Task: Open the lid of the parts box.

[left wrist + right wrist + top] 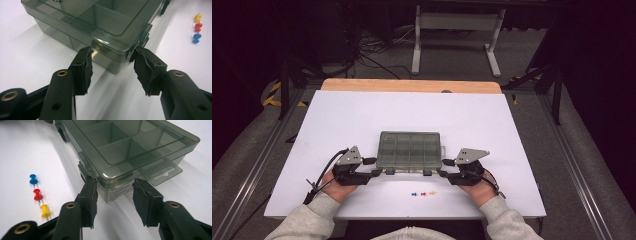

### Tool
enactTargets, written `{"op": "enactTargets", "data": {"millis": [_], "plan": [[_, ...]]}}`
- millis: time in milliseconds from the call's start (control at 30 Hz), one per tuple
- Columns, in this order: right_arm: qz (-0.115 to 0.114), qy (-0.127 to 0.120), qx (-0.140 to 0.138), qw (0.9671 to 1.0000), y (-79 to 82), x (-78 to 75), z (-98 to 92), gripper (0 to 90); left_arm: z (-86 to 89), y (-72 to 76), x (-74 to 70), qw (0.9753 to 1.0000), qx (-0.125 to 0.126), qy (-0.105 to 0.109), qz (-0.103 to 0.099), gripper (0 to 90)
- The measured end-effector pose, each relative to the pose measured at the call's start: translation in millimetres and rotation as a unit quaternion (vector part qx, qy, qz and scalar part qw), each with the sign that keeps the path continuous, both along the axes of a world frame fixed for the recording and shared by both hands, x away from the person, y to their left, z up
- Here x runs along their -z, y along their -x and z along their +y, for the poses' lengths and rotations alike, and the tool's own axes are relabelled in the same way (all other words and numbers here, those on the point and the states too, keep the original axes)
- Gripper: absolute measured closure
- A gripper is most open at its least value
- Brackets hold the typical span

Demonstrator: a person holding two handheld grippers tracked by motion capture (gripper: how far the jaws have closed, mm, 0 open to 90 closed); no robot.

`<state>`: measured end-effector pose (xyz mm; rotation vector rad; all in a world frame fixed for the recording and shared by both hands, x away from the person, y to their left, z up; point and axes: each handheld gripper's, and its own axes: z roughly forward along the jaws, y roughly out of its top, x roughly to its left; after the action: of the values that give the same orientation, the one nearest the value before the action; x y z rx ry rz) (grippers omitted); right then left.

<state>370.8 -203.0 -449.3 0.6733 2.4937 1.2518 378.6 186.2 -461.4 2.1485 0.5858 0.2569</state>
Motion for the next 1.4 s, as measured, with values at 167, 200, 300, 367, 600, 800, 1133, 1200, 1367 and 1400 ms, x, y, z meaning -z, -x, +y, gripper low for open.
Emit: {"op": "enactTargets", "data": {"millis": [167,200,300,367,600,800,1133,1200,1367,1400], "plan": [[0.001,0.005,-0.005,1.0000,0.4,0.6,1.0,59.4,-1.8,1.2,0.9,0.9999,0.000,-0.016,-0.006,53.8],[0.001,0.006,-0.005,1.0000,0.4,0.7,1.0,60.0,-1.8,1.1,0.9,0.9999,0.000,-0.016,-0.006,54.5],[0.001,0.006,-0.006,1.0000,0.5,0.8,1.0,60.6,-1.7,1.2,0.9,0.9998,0.002,-0.017,-0.006,57.1],[0.000,0.007,-0.006,1.0000,0.8,0.7,1.0,61.0,-1.5,1.1,0.8,0.9998,0.003,-0.017,-0.003,58.3],[0.002,0.005,-0.006,1.0000,0.8,0.7,0.6,61.4,-0.6,1.3,0.5,0.9999,0.003,-0.014,0.003,60.2],[0.003,0.004,-0.006,1.0000,0.8,0.7,0.4,61.9,2.3,2.5,-0.6,0.9999,0.004,-0.010,0.000,59.6],[0.003,0.005,-0.006,1.0000,1.1,0.4,0.5,62.7,3.1,4.7,-2.5,0.9999,0.001,-0.010,-0.012,61.5],[0.003,0.005,-0.006,1.0000,1.1,0.3,0.4,63.0,3.3,4.7,-2.7,0.9999,0.001,-0.010,-0.012,61.7],[0.003,0.003,-0.006,1.0000,1.2,-0.1,0.0,64.2,3.9,4.4,-3.0,0.9999,0.001,-0.009,-0.013,62.7],[0.003,0.003,-0.006,1.0000,1.1,-0.1,-0.2,64.2,4.1,4.4,-3.2,0.9999,0.001,-0.010,-0.013,62.9]]}}
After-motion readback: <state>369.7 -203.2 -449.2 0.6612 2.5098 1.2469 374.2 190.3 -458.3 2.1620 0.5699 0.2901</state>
